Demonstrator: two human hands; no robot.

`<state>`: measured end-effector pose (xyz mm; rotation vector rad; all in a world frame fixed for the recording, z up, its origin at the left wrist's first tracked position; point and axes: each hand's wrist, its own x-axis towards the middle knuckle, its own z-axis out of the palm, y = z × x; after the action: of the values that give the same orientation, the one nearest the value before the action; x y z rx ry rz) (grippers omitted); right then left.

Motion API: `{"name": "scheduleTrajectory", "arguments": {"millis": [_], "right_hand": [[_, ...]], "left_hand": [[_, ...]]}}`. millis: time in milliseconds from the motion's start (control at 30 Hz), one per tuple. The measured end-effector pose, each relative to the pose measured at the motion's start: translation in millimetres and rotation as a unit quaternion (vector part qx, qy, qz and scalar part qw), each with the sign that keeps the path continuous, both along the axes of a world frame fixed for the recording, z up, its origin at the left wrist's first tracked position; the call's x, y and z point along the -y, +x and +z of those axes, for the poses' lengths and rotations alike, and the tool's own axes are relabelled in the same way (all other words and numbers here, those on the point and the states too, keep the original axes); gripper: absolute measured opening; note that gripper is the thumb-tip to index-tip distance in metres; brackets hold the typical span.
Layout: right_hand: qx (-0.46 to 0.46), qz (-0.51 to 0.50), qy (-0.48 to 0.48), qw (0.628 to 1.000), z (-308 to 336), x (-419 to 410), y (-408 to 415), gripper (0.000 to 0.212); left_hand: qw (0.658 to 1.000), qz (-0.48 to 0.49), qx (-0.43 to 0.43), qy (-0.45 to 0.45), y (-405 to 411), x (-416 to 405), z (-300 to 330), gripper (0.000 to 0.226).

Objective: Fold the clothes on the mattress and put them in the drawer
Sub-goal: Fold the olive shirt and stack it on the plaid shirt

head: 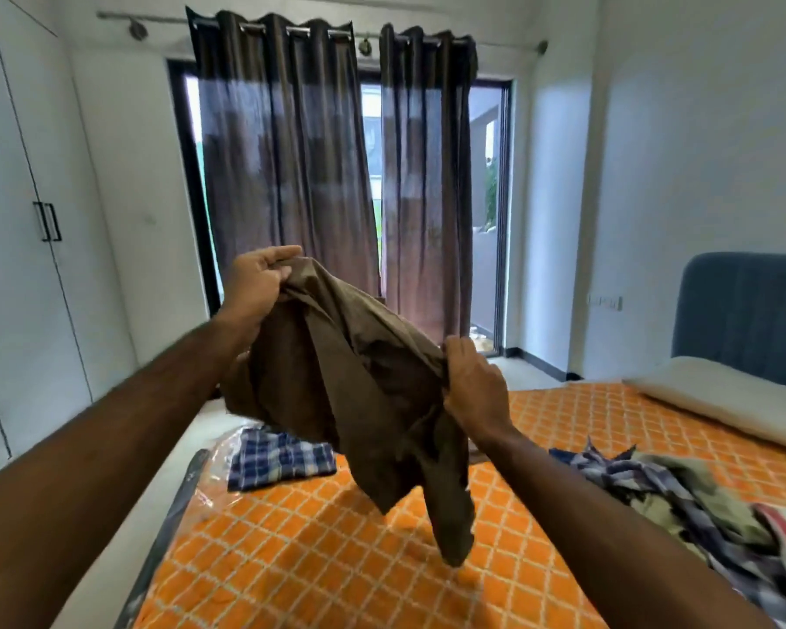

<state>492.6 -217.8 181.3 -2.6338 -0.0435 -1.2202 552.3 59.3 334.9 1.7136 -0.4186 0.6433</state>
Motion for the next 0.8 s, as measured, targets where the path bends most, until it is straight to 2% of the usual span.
{"name": "scheduleTrajectory", "arguments": {"millis": [67,167,267,333,367,400,467,567,633,700,800], "right_hand": [[0.01,0.079,0.056,0.995,17.8,9.5,-9.0,0.026],[0.01,0.155,0.185,0.97,51.4,21.3,-7.5,0.026],[-0.043,0.246,0.331,0.91,88.2,36.3,-8.2,0.027],[-0.065,0.305,0.382,0.87,105.8,41.2,-11.7,0.025],[-0.054,0.31,0.386,0.867,113.1,42.8,-14.5,0.02],[-0.041,0.314,0.38,0.869,117.8,43.1,-16.7,0.016],[-0.054,0.305,0.307,0.9,126.1,43.9,-24.9,0.034],[-0.089,0.204,0.068,0.973,124.8,42.0,-33.9,0.052],[-0.087,0.148,-0.044,0.984,116.2,42.8,-29.8,0.048],[-0.113,0.104,-0.06,0.986,106.8,44.3,-25.3,0.041],[-0.153,-0.015,-0.07,0.986,98.4,51.3,-24.2,0.04]], "left_hand": [[1.0,-0.027,0.004,-0.005,-11.6,3.7,16.5,0.038],[0.998,-0.018,0.059,0.02,-22.2,-0.3,43.9,0.048],[0.987,-0.004,0.133,0.09,-30.4,-11.9,65.4,0.058],[0.97,0.028,0.188,0.148,-33.2,-20.6,73.6,0.058],[0.963,0.044,0.209,0.167,-35.7,-22.6,76.3,0.055],[0.957,0.06,0.223,0.177,-38.6,-23.9,77.4,0.052],[0.949,0.094,0.247,0.172,-43.9,-22.4,78.9,0.041],[0.939,0.157,0.28,0.124,-47.0,-14.7,79.8,0.024],[0.933,0.188,0.285,0.109,-45.4,-11.0,81.4,0.023],[0.929,0.207,0.281,0.122,-40.6,-10.8,81.5,0.023],[0.918,0.23,0.278,0.165,-34.4,-13.7,73.0,0.023]]}}
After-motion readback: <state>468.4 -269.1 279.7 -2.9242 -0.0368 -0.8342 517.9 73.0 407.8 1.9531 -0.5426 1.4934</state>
